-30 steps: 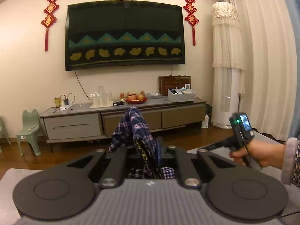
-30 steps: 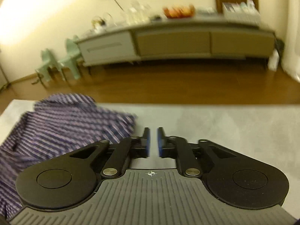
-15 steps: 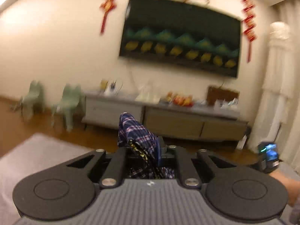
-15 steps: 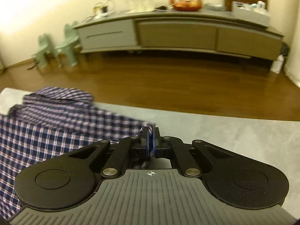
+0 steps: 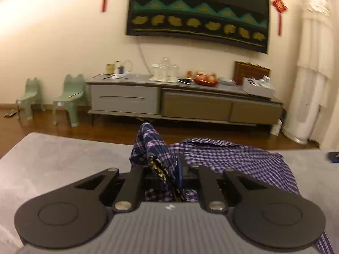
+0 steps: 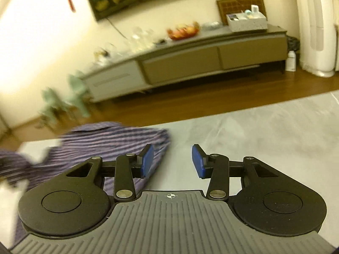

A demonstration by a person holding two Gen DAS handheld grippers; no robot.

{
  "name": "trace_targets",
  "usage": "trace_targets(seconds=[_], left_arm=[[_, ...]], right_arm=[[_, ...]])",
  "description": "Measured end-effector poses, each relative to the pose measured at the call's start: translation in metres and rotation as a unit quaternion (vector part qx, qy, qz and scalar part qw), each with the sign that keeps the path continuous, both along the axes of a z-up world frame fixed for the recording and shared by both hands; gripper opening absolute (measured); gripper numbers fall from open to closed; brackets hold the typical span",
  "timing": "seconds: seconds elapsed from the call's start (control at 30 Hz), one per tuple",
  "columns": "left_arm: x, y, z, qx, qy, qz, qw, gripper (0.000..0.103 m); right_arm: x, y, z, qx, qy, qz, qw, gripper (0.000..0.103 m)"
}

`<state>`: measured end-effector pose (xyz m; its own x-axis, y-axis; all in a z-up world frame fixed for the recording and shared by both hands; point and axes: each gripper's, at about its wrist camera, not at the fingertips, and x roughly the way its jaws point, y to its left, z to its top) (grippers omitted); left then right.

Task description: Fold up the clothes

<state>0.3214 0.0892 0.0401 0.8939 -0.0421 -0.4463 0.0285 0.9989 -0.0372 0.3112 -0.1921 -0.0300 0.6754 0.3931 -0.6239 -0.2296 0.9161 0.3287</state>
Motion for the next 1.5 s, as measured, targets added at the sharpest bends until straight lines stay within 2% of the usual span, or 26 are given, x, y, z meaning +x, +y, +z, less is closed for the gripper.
trace_targets(seconds=[0.13, 0.23, 0.27, 0.33, 0.37, 0.43, 0.47, 0.5, 0.57, 0.6, 0.67, 0.73, 0.77, 0.87, 0.93, 0.97, 1.0, 1.03, 1.1, 1.2, 1.3, 1.37, 1.4, 1.47, 1.5], left_arm=[[-0.018, -0.025, 0.023, 0.016, -0.026, -0.034, 0.999, 0.015], [-0.028, -0.053, 0.038, 0.048, -0.041, -0.055, 0.9965, 0.016], [-0.031, -0.063, 0.042, 0.061, -0.044, -0.066, 0.9951, 0.017], [-0.039, -0.084, 0.049, 0.087, -0.05, -0.087, 0.9912, 0.017], [-0.045, -0.093, 0.051, 0.102, -0.056, -0.097, 0.9885, 0.017], [-0.059, -0.108, 0.057, 0.12, -0.071, -0.116, 0.9834, 0.018], [-0.066, -0.115, 0.058, 0.126, -0.079, -0.127, 0.9807, 0.018], [-0.073, -0.121, 0.059, 0.134, -0.088, -0.139, 0.9773, 0.018], [-0.083, -0.137, 0.058, 0.172, -0.102, -0.155, 0.9674, 0.018], [-0.09, -0.147, 0.055, 0.196, -0.115, -0.167, 0.9594, 0.018], [-0.116, -0.166, 0.052, 0.236, -0.153, -0.208, 0.9368, 0.015], [-0.157, -0.182, 0.052, 0.218, -0.18, -0.28, 0.9173, 0.013], [-0.176, -0.19, 0.045, 0.216, -0.18, -0.304, 0.9102, 0.013], [-0.212, -0.213, -0.002, 0.288, -0.168, -0.311, 0.8902, 0.013], [-0.22, -0.213, -0.033, 0.309, -0.136, -0.306, 0.8904, 0.016], [-0.222, -0.211, -0.047, 0.316, -0.117, -0.302, 0.8919, 0.019], [-0.222, -0.207, -0.06, 0.321, -0.098, -0.3, 0.8928, 0.028], [-0.222, -0.204, -0.073, 0.332, -0.08, -0.301, 0.89, 0.042], [-0.221, -0.198, -0.098, 0.363, -0.052, -0.306, 0.8786, 0.048], [-0.208, -0.191, -0.126, 0.398, -0.029, -0.302, 0.8661, 0.051], [-0.185, -0.187, -0.144, 0.397, -0.011, -0.302, 0.8666, 0.055], [-0.17, -0.184, -0.149, 0.385, -0.007, -0.295, 0.8748, 0.052], [-0.164, -0.182, -0.146, 0.371, -0.002, -0.292, 0.8815, 0.046], [-0.152, -0.178, -0.138, 0.336, 0.02, -0.293, 0.8948, 0.022], [-0.147, -0.175, -0.134, 0.319, 0.028, -0.297, 0.8998, 0.017]], right_arm=[[-0.077, -0.013, 0.013, 0.042, 0.009, 0.033, 0.999, 0.064], [-0.134, -0.022, 0.022, 0.073, 0.016, 0.058, 0.996, 0.063], [-0.148, -0.013, 0.012, 0.071, 0.031, 0.078, 0.994, 0.062], [-0.167, 0.012, -0.012, 0.045, 0.056, 0.12, 0.99, 0.048], [-0.173, 0.025, -0.021, 0.008, 0.056, 0.137, 0.989, 0.046], [-0.181, 0.033, -0.022, -0.042, 0.037, 0.147, 0.987, 0.037], [-0.185, 0.036, -0.022, -0.066, 0.027, 0.151, 0.986, 0.036], [-0.186, 0.031, -0.018, -0.063, 0.025, 0.144, 0.987, 0.037], [-0.186, 0.019, -0.009, -0.045, 0.026, 0.126, 0.991, 0.04], [-0.183, 0.012, -0.008, -0.021, 0.033, 0.115, 0.993, 0.044], [-0.175, -0.003, -0.009, 0.035, 0.048, 0.094, 0.994, 0.049], [-0.167, -0.017, -0.01, 0.091, 0.064, 0.073, 0.991, 0.057], [-0.164, -0.025, -0.011, 0.119, 0.072, 0.062, 0.988, 0.057], [-0.152, -0.046, -0.012, 0.202, 0.094, 0.029, 0.974, 0.064], [-0.144, -0.061, -0.013, 0.257, 0.109, 0.007, 0.96, 0.07], [-0.145, -0.057, -0.012, 0.259, 0.11, 0.012, 0.959, 0.073], [-0.146, -0.052, -0.011, 0.256, 0.111, 0.022, 0.96, 0.078], [-0.148, -0.046, -0.01, 0.252, 0.111, 0.031, 0.961, 0.081], [-0.151, -0.035, -0.007, 0.245, 0.111, 0.051, 0.962, 0.081], [-0.155, -0.018, -0.003, 0.234, 0.111, 0.079, 0.962, 0.081], [-0.158, -0.001, -0.001, 0.223, 0.114, 0.102, 0.963, 0.082], [-0.162, 0.001, -0.003, 0.221, 0.121, 0.104, 0.962, 0.082], [-0.163, 0.001, -0.005, 0.221, 0.125, 0.103, 0.962, 0.082], [-0.163, 0.004, -0.007, 0.227, 0.13, 0.102, 0.96, 0.082], [-0.161, 0.004, -0.007, 0.235, 0.129, 0.102, 0.958, 0.082]])
